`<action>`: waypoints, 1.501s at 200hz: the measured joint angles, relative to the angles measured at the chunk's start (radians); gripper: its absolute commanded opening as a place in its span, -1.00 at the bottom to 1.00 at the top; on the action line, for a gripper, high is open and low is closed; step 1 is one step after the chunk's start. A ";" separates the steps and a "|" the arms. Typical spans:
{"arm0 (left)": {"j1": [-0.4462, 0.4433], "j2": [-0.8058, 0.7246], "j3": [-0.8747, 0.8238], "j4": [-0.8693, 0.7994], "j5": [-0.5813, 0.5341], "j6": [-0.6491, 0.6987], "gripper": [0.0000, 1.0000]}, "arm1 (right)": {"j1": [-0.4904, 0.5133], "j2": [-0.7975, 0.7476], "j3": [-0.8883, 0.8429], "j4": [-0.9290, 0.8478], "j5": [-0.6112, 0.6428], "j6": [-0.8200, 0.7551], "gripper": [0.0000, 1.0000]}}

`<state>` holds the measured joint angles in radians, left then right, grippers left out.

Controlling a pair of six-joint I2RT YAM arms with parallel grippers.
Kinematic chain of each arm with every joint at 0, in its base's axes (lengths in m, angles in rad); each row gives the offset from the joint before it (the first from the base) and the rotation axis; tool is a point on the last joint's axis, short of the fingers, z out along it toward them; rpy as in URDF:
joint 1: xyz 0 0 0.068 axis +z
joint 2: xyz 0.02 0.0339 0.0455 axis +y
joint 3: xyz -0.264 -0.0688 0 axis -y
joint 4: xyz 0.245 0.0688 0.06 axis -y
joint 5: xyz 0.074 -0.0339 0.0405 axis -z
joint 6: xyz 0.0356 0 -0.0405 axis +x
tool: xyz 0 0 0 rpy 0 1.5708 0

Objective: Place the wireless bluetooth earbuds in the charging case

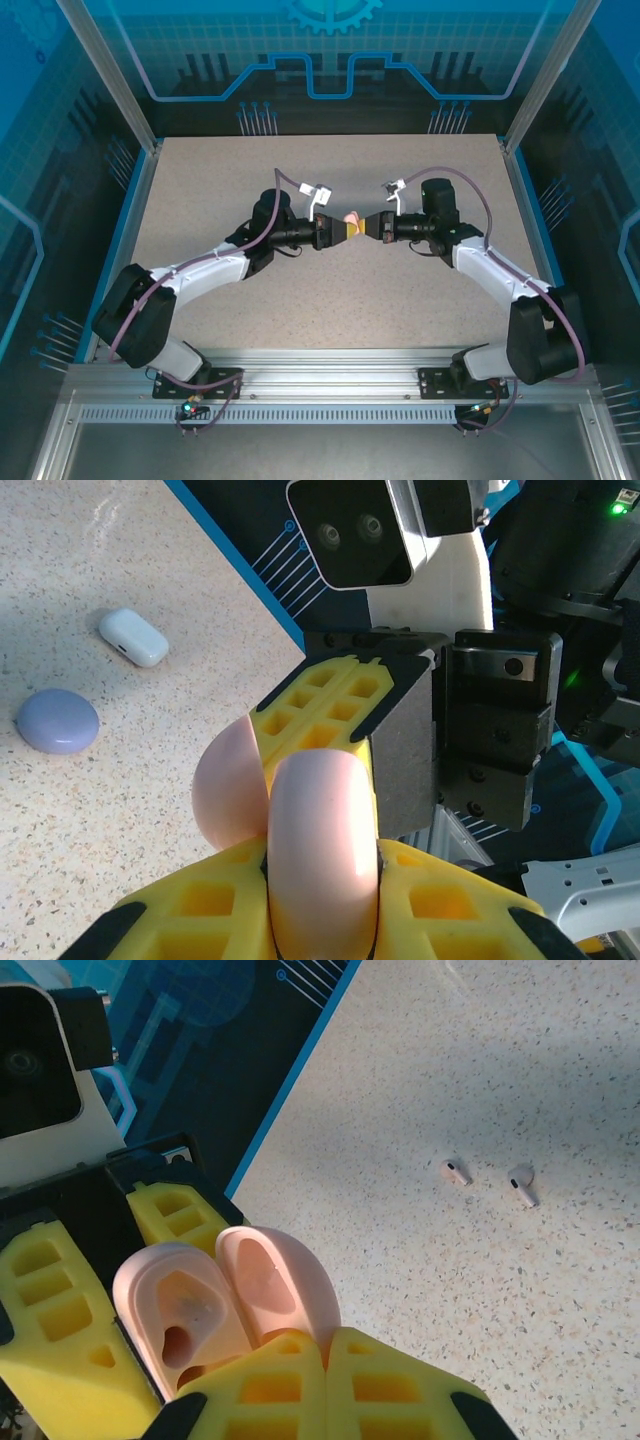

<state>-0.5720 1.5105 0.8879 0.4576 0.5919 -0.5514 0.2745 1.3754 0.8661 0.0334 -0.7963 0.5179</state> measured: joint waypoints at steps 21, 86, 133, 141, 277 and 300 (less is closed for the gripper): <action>0.001 0.000 0.005 0.003 -0.001 0.000 -0.36 | 0.000 -0.001 0.018 -0.024 0.007 -0.009 -1.00; 0.029 -0.019 0.013 -0.088 -0.011 0.026 0.84 | 0.002 -0.011 0.111 -0.177 0.126 -0.095 -1.00; 0.170 -0.079 0.167 -0.351 0.048 0.157 0.97 | 0.011 -0.008 0.188 -0.293 0.203 -0.203 -1.00; 0.185 -0.077 0.218 -0.412 0.066 0.197 0.94 | 0.020 -0.002 0.206 -0.316 0.214 -0.230 -1.00; 0.195 0.125 0.564 -1.165 0.287 0.684 0.33 | 0.183 0.138 0.456 -0.623 0.334 -0.557 -1.00; 0.195 0.147 0.575 -1.193 0.309 0.701 0.29 | 0.195 0.146 0.457 -0.632 0.344 -0.565 -1.00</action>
<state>-0.3775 1.6573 1.4631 -0.7353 0.9005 0.1497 0.4690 1.5211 1.3235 -0.5987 -0.4526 -0.0467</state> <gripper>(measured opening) 0.651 0.042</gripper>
